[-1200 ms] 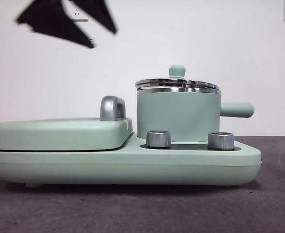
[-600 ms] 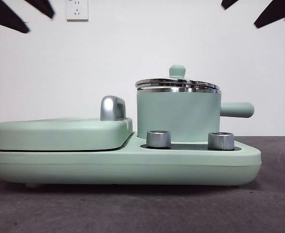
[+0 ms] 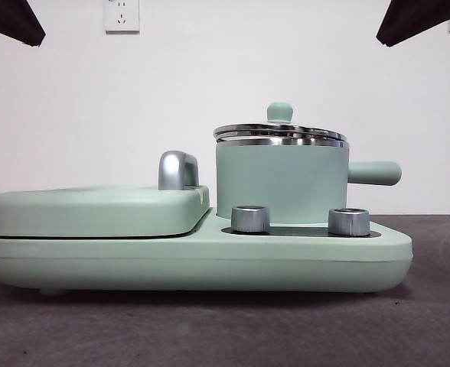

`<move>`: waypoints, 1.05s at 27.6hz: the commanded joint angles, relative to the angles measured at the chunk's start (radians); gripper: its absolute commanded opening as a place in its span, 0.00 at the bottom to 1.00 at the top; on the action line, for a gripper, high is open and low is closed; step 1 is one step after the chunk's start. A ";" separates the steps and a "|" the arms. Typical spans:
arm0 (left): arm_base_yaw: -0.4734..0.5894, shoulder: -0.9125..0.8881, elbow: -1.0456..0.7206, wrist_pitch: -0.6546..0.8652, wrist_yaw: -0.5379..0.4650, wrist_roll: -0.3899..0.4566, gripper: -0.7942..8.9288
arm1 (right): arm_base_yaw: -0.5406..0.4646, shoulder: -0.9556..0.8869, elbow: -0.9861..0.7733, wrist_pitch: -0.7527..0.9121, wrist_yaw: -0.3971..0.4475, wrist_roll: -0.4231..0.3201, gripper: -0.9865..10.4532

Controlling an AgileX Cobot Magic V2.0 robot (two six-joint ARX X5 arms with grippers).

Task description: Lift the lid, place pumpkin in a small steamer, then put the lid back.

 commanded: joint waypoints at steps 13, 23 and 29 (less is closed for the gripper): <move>-0.008 -0.033 0.004 0.002 -0.004 0.064 0.09 | 0.006 0.000 0.005 0.006 0.005 -0.006 0.10; 0.251 -0.300 -0.294 0.248 -0.004 0.144 0.09 | 0.006 0.000 0.005 0.006 0.005 -0.006 0.10; 0.499 -0.539 -0.600 0.389 -0.006 0.166 0.09 | 0.006 0.000 0.005 0.006 0.004 -0.006 0.10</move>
